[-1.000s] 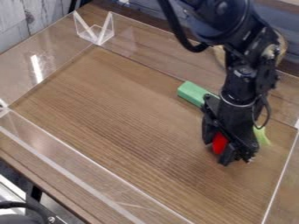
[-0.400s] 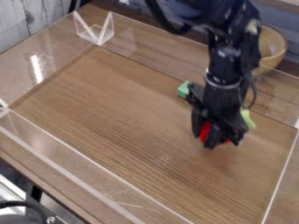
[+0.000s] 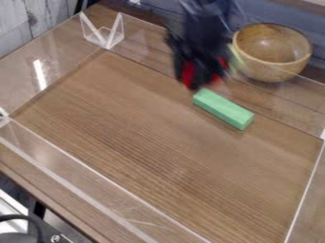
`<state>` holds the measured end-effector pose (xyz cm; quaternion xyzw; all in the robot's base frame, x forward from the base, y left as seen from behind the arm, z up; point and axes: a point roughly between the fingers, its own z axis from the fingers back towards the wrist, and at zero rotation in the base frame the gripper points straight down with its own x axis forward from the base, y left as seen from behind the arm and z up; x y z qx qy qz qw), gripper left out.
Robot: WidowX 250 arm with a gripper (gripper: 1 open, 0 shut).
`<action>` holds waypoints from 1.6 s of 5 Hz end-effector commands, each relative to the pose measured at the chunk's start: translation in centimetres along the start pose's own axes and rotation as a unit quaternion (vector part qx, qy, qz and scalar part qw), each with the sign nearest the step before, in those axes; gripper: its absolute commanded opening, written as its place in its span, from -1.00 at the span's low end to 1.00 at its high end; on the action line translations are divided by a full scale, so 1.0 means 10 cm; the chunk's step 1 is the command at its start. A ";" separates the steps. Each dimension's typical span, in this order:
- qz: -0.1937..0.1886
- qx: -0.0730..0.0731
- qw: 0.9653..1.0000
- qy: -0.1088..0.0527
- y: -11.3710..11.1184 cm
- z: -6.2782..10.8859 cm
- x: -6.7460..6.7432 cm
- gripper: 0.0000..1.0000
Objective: Move the red object to the left side of the table
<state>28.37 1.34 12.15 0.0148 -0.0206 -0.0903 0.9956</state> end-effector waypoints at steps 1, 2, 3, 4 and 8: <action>0.048 0.023 0.998 -0.033 0.52 0.37 0.09 -1.00; 0.070 0.027 0.997 -0.030 0.86 0.41 -0.01 -1.00; 0.079 0.031 0.996 -0.025 0.83 0.36 0.01 -1.00; 0.093 0.034 0.995 -0.019 0.97 0.30 -0.07 -1.00; 0.121 0.046 0.992 0.000 1.51 -0.08 -0.37 -1.00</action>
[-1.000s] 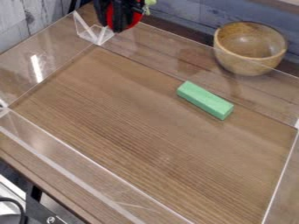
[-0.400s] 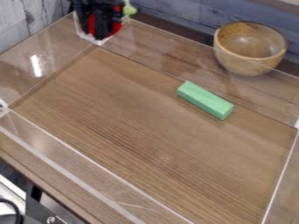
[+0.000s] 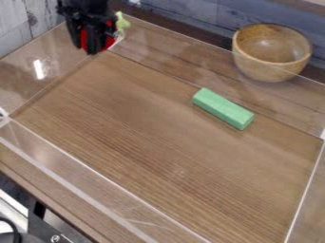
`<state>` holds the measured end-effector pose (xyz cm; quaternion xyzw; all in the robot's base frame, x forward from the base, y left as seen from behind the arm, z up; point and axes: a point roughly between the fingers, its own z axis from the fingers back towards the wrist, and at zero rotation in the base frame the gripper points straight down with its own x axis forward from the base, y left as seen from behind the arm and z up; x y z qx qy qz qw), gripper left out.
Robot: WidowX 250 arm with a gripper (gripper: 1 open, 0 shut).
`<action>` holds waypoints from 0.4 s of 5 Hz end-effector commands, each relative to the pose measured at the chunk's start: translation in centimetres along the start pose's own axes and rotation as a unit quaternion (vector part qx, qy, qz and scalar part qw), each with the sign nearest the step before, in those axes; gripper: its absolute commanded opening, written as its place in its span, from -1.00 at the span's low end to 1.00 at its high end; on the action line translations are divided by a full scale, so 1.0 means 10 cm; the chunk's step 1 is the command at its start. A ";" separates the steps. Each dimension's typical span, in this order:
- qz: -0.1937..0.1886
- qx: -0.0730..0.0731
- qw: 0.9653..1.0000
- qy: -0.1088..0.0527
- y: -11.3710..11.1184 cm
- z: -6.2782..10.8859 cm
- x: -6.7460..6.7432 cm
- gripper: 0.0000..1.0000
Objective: Move the red object to the left side of the table
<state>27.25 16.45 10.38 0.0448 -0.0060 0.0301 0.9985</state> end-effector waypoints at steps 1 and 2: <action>0.008 0.014 1.000 -0.016 0.20 0.01 0.04 -1.00; 0.012 0.013 1.000 -0.010 0.29 -0.09 0.07 -1.00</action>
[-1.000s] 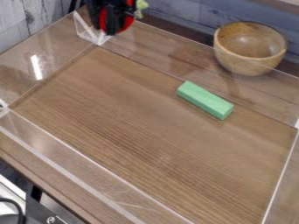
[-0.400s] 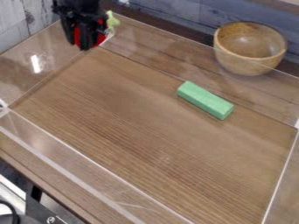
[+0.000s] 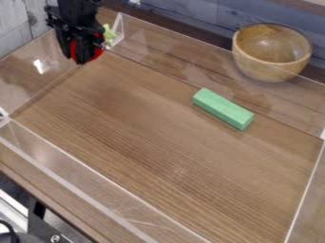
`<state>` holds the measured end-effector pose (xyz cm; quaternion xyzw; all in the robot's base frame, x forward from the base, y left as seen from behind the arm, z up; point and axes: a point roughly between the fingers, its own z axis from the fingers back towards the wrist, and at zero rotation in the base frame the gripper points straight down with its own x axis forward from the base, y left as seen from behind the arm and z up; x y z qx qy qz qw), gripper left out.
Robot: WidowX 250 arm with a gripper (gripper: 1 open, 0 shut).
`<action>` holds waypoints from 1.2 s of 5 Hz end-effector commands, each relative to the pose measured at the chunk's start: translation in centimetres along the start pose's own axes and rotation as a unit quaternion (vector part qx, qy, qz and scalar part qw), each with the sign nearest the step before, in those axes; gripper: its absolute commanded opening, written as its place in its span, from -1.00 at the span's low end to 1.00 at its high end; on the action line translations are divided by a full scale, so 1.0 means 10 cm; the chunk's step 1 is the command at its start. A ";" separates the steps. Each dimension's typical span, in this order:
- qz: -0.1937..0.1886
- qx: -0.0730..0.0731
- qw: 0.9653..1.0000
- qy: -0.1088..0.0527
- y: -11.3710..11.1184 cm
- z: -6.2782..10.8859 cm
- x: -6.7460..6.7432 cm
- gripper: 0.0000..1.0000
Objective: Move the red object to the left side of the table
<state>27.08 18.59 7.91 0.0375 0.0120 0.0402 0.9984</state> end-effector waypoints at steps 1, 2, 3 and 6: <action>0.003 0.016 1.000 -0.023 0.13 0.11 0.11 -1.00; 0.006 0.013 1.000 -0.018 0.17 0.04 0.12 -1.00; 0.012 0.009 1.000 -0.012 0.20 -0.03 0.12 -1.00; 0.025 0.006 1.000 0.013 0.24 -0.27 0.18 -1.00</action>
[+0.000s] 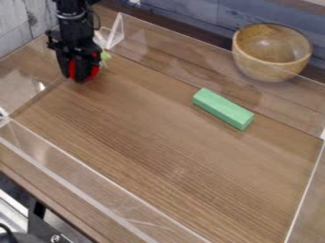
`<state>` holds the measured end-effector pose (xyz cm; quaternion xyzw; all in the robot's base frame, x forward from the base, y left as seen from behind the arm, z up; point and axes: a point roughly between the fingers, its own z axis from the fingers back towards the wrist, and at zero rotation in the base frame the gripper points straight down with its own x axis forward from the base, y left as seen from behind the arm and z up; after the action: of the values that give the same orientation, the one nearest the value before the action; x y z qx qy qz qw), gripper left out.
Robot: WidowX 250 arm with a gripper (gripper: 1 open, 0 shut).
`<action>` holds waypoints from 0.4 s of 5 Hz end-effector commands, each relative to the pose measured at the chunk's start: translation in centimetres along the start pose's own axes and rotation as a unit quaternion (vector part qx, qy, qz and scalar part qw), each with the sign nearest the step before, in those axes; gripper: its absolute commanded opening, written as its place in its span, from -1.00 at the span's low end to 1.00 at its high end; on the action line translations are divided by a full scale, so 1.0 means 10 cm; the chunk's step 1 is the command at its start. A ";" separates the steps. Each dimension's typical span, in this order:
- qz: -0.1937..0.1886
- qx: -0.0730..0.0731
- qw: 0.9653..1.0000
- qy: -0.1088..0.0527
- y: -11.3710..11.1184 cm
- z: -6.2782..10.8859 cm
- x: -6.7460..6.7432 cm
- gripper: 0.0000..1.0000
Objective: Move the red object to the left side of the table
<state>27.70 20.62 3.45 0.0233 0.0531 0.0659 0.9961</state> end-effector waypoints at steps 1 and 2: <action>0.004 0.015 1.000 -0.023 0.08 0.15 0.10 1.00; 0.008 0.009 1.000 -0.018 0.08 0.14 0.11 -1.00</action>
<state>28.07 20.77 3.09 0.0183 0.0606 0.0702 0.9955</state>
